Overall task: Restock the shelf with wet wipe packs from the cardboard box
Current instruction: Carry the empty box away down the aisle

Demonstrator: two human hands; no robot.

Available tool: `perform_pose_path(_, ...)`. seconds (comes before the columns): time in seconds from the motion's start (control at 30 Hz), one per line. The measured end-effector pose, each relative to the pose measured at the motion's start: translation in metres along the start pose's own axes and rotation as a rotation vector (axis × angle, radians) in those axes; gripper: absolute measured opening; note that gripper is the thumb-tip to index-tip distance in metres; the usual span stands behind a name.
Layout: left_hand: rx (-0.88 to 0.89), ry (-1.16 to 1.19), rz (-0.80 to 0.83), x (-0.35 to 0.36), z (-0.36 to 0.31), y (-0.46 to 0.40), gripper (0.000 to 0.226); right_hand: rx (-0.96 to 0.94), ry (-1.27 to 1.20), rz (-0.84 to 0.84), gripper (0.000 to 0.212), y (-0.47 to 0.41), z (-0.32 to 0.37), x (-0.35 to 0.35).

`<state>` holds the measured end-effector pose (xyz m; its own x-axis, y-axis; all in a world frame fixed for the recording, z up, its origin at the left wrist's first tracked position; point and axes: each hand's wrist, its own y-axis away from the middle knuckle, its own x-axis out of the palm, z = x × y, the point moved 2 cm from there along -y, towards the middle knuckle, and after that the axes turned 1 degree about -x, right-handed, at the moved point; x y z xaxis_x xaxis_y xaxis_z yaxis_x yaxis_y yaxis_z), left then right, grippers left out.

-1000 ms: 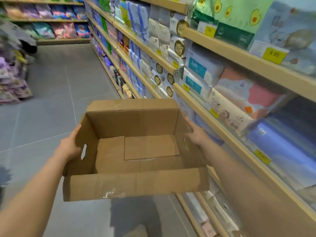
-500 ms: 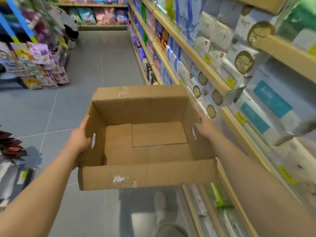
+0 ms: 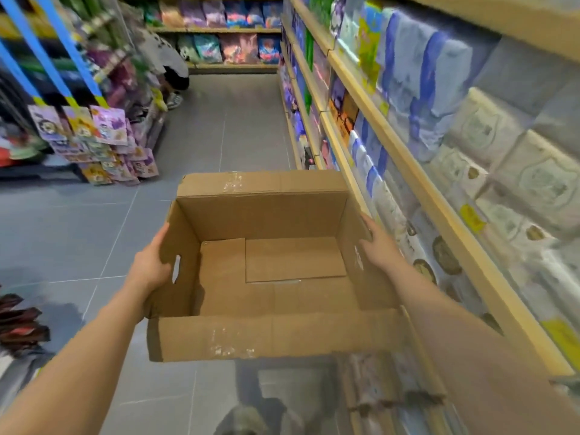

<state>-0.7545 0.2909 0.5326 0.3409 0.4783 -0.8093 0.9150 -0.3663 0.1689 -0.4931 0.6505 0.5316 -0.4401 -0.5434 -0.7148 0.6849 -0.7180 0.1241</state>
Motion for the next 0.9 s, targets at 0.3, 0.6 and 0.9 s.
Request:
perform_pose_path(0.3, -0.041, 0.009, 0.012, -0.001, -0.044, -0.176, 0.081, 0.005, 0.028, -0.045, 0.067, -0.177, 0.045, 0.017)
perform_pose_path(0.6, 0.097, -0.003, 0.048, -0.011, -0.096, -0.417, 0.08, 0.037, 0.112, -0.11, 0.068, -0.376, 0.105, 0.039)
perform_pose_path(0.9, 0.117, -0.019, 0.074, -0.002, -0.148, -0.632, 0.086, 0.074, 0.112, -0.11, 0.068, -0.591, 0.136, 0.062)
